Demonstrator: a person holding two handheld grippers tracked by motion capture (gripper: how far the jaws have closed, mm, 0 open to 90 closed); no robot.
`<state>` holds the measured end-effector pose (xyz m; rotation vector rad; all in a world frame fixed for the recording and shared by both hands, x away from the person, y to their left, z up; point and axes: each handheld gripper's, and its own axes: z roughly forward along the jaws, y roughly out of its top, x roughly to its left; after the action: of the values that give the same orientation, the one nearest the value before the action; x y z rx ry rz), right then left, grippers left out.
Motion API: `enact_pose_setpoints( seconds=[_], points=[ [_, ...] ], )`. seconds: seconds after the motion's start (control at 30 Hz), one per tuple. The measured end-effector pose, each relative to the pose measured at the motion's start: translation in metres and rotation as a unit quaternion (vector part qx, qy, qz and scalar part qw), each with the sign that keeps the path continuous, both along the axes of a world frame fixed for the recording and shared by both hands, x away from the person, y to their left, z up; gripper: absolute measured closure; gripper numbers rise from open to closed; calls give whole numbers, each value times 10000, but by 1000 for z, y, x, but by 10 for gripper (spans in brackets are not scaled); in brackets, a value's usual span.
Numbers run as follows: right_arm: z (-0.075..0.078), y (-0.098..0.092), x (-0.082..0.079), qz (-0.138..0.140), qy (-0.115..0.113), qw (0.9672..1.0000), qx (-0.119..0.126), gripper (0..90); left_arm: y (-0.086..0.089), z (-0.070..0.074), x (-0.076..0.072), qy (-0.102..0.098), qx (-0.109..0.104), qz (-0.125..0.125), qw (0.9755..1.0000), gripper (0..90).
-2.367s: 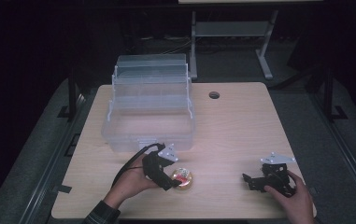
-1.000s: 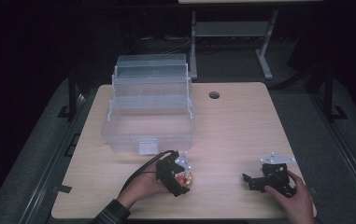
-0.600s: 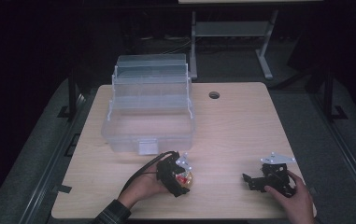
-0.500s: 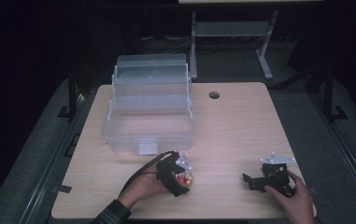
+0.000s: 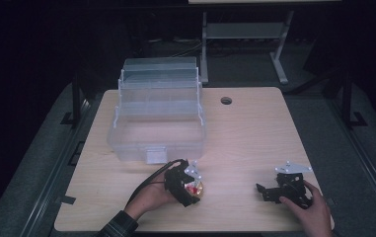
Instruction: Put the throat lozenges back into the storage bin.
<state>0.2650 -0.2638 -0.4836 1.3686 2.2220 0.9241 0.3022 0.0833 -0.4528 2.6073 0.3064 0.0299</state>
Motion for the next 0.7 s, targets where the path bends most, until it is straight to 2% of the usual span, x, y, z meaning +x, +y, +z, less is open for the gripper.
enact_pose_setpoints(
  seconds=[0.27,0.47,0.5,0.7],
  points=[
    [0,0,0,0,-1,10000,0,0,2,2,3,12,-74,114,9999,195],
    [0,0,0,0,0,10000,1,0,7,10,7,-46,-110,264,9996,195],
    [0,0,0,-1,1,10000,1,0,9,12,8,-50,-177,343,9992,195],
    [0,0,0,1,0,10000,0,0,12,21,13,-86,-226,417,9988,195]
  ],
)
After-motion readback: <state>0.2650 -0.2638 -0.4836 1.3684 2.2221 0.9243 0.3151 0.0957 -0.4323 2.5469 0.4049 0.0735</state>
